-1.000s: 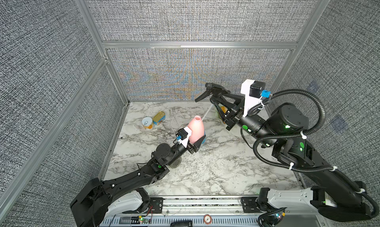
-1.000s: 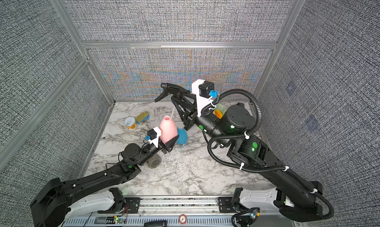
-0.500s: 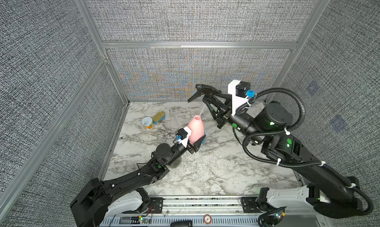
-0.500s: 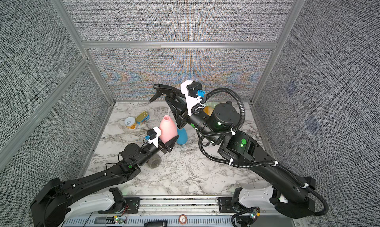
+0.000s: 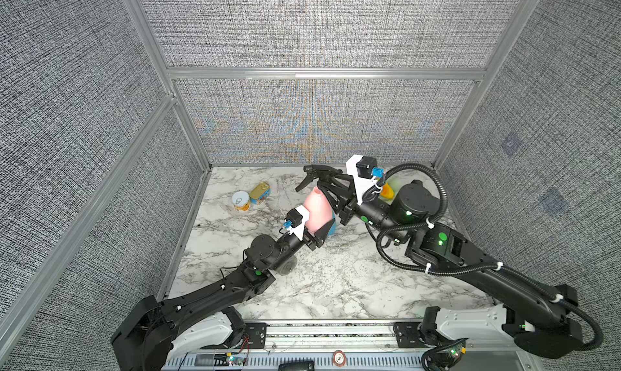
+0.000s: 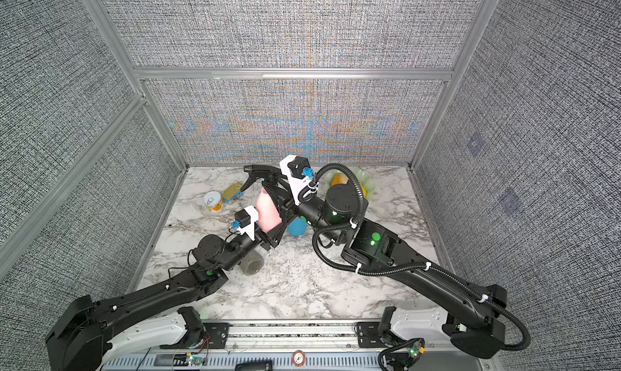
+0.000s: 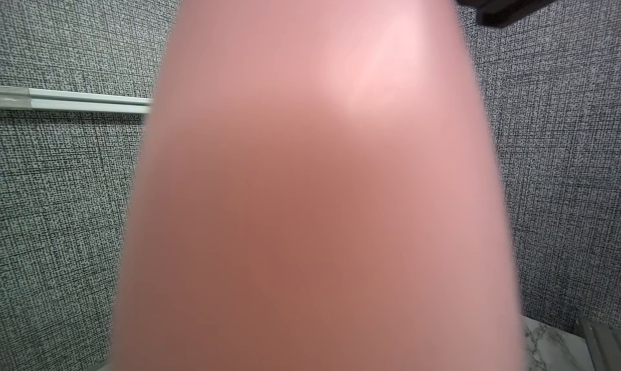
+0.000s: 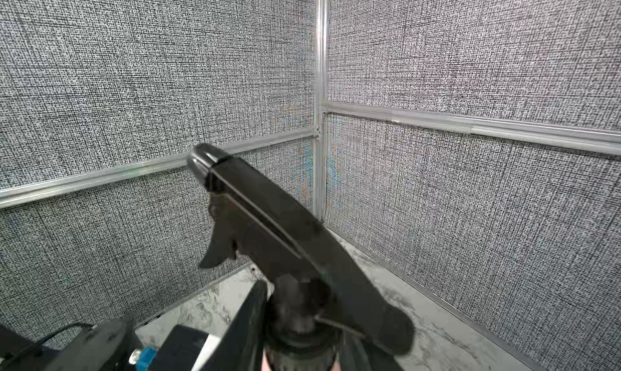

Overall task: Attach spray nozzles to spray bottles
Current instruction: Insert the spray nozzle into the spray bottle.

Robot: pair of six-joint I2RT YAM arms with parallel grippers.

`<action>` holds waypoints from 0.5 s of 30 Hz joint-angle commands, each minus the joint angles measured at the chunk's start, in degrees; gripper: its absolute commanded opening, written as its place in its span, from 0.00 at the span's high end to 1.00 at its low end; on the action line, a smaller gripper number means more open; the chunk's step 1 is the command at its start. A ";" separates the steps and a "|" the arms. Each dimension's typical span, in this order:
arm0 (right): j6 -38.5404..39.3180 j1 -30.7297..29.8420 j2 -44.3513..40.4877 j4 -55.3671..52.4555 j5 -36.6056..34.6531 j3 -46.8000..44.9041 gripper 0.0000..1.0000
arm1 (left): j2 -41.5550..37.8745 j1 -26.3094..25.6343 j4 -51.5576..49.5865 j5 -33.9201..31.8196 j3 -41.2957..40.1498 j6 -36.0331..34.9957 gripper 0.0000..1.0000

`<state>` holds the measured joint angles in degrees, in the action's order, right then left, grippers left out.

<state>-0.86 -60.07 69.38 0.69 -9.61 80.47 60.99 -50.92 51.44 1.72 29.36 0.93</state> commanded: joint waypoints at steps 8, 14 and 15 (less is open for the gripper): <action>-4.57 1.88 0.36 4.10 3.35 -3.58 0.66 | -0.53 0.05 -0.24 0.61 0.39 0.03 0.43; -5.94 2.39 -0.33 4.23 5.19 -6.14 0.66 | -0.61 0.01 -0.24 0.23 0.47 0.47 0.43; -6.18 2.49 -0.37 4.08 5.60 -6.35 0.66 | -0.60 0.02 -0.19 0.22 0.46 0.48 0.43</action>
<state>-5.69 -57.71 69.06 5.39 -6.15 74.63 60.58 -50.92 48.49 1.87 29.39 1.10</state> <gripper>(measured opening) 0.346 0.721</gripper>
